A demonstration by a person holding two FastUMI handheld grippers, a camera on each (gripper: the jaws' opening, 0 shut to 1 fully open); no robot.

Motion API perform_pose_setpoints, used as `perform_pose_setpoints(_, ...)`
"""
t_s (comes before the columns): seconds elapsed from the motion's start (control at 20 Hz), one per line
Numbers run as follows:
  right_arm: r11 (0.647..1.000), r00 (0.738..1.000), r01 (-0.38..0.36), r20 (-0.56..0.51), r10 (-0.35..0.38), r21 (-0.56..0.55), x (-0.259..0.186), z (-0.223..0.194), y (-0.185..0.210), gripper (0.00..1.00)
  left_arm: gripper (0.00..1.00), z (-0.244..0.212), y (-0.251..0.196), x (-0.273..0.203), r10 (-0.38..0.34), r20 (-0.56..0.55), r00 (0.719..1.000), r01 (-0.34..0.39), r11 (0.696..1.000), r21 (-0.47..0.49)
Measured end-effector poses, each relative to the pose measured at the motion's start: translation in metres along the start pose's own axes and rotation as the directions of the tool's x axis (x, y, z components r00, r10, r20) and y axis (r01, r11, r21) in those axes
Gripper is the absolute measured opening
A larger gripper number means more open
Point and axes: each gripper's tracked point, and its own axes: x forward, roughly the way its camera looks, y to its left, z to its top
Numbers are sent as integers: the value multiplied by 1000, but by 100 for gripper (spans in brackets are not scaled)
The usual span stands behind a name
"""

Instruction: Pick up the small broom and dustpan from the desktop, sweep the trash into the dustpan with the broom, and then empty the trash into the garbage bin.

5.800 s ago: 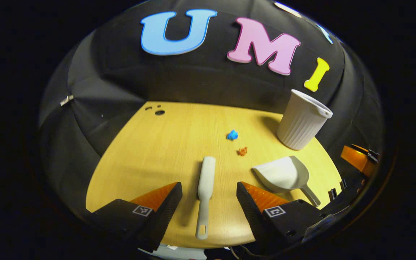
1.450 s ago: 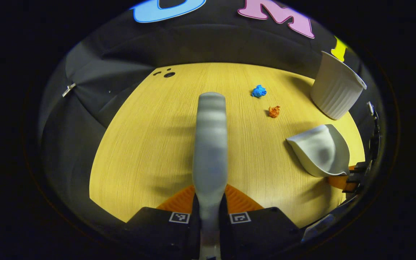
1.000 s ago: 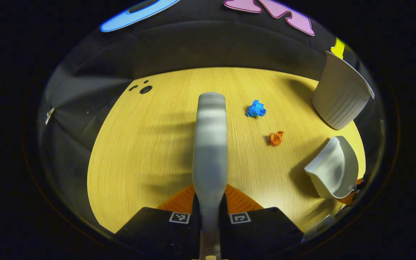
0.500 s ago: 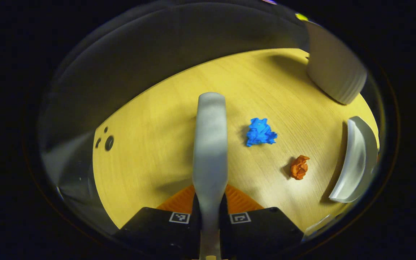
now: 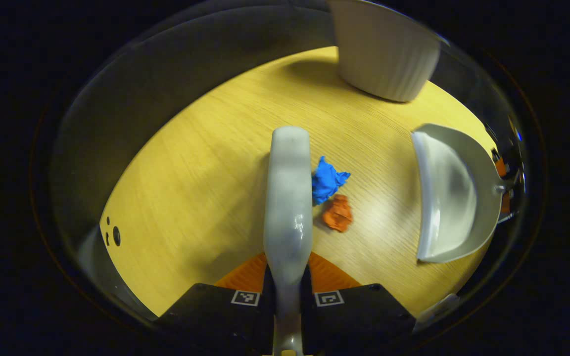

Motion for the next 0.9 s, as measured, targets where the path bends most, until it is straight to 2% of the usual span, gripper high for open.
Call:
perform_pose_setpoints(0.1,1000,1000,0,3,0,-6,-2,1,0,37,24,-4,-29,-3,-54,-5,999,54,998,28)
perform_pose_setpoints(0.15,1000,1000,1,2,0,-10,-2,0,0,40,26,-6,-43,-7,-90,-8,996,90,995,31)
perform_pose_setpoints(0.2,1000,1000,1,3,-1,-16,-2,0,0,37,26,-7,-60,-11,-129,-19,991,130,991,29)
perform_pose_setpoints(0.4,1000,1000,-2,14,2,-30,0,-2,-1,37,26,-10,-124,-31,-276,-71,959,278,960,35)
perform_pose_setpoints(0.5,999,1000,-5,20,5,-35,-1,-3,-3,37,23,-10,-139,-44,-337,-81,938,338,941,-5)
perform_pose_setpoints(0.55,999,1000,-6,22,7,-37,0,-3,-4,37,26,-10,-147,-50,-368,-74,927,366,930,-43)
perform_pose_setpoints(0.6,999,1000,-8,25,9,-40,-1,-3,-4,37,23,-9,-157,-54,-394,-60,917,389,918,-80)
perform_pose_setpoints(0.7,999,999,-6,34,7,-39,1,-3,-5,37,26,-9,-162,-62,-391,-29,920,384,914,-129)
perform_pose_setpoints(0.8,999,999,-8,38,10,-35,1,-2,-4,34,26,-11,-159,-71,-342,25,939,341,924,-175)
perform_pose_setpoints(0.9,1000,999,-16,45,17,-23,0,0,-4,37,26,-18,-152,-92,-287,89,954,301,923,-240)
